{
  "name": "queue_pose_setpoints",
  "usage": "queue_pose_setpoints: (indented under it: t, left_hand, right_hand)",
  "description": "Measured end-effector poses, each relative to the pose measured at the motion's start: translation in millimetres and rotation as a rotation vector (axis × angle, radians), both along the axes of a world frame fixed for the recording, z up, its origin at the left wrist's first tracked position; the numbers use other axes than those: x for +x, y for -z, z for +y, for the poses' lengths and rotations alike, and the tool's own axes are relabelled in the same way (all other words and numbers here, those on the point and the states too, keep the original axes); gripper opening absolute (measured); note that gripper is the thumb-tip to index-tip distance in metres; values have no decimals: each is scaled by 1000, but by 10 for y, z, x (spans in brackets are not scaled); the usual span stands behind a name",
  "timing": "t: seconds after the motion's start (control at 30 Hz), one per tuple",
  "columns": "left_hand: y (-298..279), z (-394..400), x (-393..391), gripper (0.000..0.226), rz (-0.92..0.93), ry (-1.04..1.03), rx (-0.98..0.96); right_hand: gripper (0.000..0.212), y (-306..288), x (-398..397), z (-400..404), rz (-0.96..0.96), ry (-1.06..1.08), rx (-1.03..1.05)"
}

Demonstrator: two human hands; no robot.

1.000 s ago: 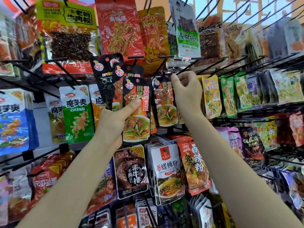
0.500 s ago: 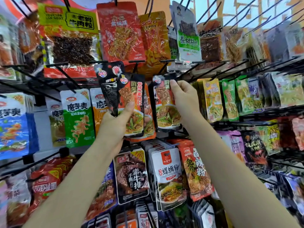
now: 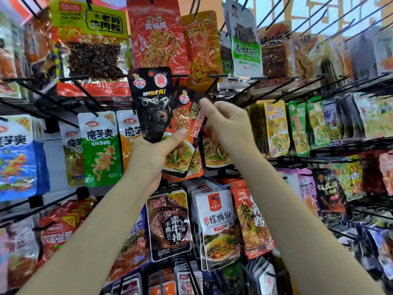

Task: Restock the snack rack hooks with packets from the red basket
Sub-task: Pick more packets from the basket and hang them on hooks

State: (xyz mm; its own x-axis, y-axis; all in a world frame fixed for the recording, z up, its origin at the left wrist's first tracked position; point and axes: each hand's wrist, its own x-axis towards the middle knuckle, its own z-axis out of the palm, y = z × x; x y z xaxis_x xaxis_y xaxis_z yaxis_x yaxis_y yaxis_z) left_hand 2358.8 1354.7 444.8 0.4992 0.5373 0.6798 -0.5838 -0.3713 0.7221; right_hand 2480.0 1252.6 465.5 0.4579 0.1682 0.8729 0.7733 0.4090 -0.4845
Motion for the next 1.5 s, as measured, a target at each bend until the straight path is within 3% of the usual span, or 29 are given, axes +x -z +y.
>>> queue_pose_setpoints:
  t: [0.07, 0.17, 0.37, 0.73, 0.83, 0.93, 1.0, 1.07, 1.13, 1.27, 1.33, 1.5]
  left_hand:
    - [-17, 1, 29, 50, 11, -27, 2]
    - [-15, 49, 11, 77, 81, -25, -24]
    - [71, 119, -68, 15, 62, -83, 88]
    - [61, 44, -102, 14, 37, -99, 27]
    - [54, 22, -103, 15, 41, -105, 44]
    - [44, 4, -110, 24, 35, -104, 52]
    - [36, -10, -107, 23, 40, -112, 83]
    - [30, -43, -81, 15, 55, -134, 158]
    - [20, -91, -51, 11, 52, -181, 268]
    - [-22, -112, -21, 66, -46, -632, 665]
    - [-41, -151, 6, 75, -31, -784, 865]
    - [-81, -311, 33, 71, 32, -765, 933]
  right_hand:
    - [39, -9, -42, 53, -7, -45, -41]
    - [36, -73, 5, 16, 106, -16, -26]
    - [44, -216, 191, -35, 142, 103, -107]
    - [47, -241, 358, -53, 187, 118, -88]
    - [33, -261, 431, -58, 122, 270, -130]
    - [19, -252, 391, -158, 51, 445, -31]
    - [28, -211, 240, -261, 75, 153, -7]
    - [41, -125, 38, -316, 115, -183, -138]
    - [41, -29, -66, -293, 13, -173, -187]
    - [30, 75, -26, -257, 30, -177, -8]
    - [23, 129, -26, -281, 59, -242, 22]
    - [14, 223, -33, -356, 137, -409, 36]
